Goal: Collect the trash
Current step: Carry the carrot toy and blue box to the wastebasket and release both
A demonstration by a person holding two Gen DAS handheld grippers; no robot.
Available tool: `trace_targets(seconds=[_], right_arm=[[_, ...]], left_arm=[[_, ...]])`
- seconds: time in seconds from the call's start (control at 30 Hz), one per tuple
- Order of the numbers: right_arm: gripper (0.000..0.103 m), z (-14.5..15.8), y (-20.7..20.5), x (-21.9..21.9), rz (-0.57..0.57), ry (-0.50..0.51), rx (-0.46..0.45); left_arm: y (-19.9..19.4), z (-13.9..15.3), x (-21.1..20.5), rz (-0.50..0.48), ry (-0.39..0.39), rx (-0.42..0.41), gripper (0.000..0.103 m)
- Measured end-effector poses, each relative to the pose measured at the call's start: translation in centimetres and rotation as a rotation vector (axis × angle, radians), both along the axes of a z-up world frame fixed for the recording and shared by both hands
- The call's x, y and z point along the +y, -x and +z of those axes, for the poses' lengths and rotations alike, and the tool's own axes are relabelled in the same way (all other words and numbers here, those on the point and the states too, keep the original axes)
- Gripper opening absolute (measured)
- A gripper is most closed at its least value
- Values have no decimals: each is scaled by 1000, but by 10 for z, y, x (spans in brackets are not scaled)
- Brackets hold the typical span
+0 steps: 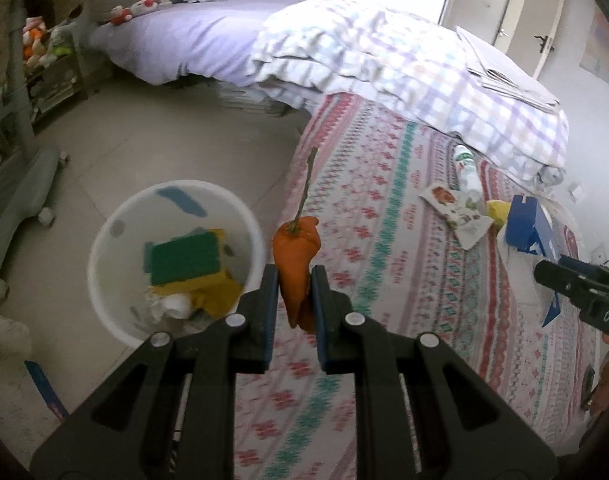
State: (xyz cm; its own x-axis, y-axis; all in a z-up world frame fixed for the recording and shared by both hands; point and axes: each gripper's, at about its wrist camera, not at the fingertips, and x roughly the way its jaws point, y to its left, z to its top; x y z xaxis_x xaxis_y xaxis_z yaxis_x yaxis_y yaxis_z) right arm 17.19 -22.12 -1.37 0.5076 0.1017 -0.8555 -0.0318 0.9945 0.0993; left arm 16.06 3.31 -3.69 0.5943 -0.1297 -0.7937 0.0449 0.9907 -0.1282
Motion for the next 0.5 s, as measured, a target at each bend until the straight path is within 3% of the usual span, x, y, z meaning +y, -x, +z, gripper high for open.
trace_targets(seconds=[0.5], right_arm=[[52,-16,-15,66,75,2,10]], left_arm=[[2,-2,78,133,5,-4,18]])
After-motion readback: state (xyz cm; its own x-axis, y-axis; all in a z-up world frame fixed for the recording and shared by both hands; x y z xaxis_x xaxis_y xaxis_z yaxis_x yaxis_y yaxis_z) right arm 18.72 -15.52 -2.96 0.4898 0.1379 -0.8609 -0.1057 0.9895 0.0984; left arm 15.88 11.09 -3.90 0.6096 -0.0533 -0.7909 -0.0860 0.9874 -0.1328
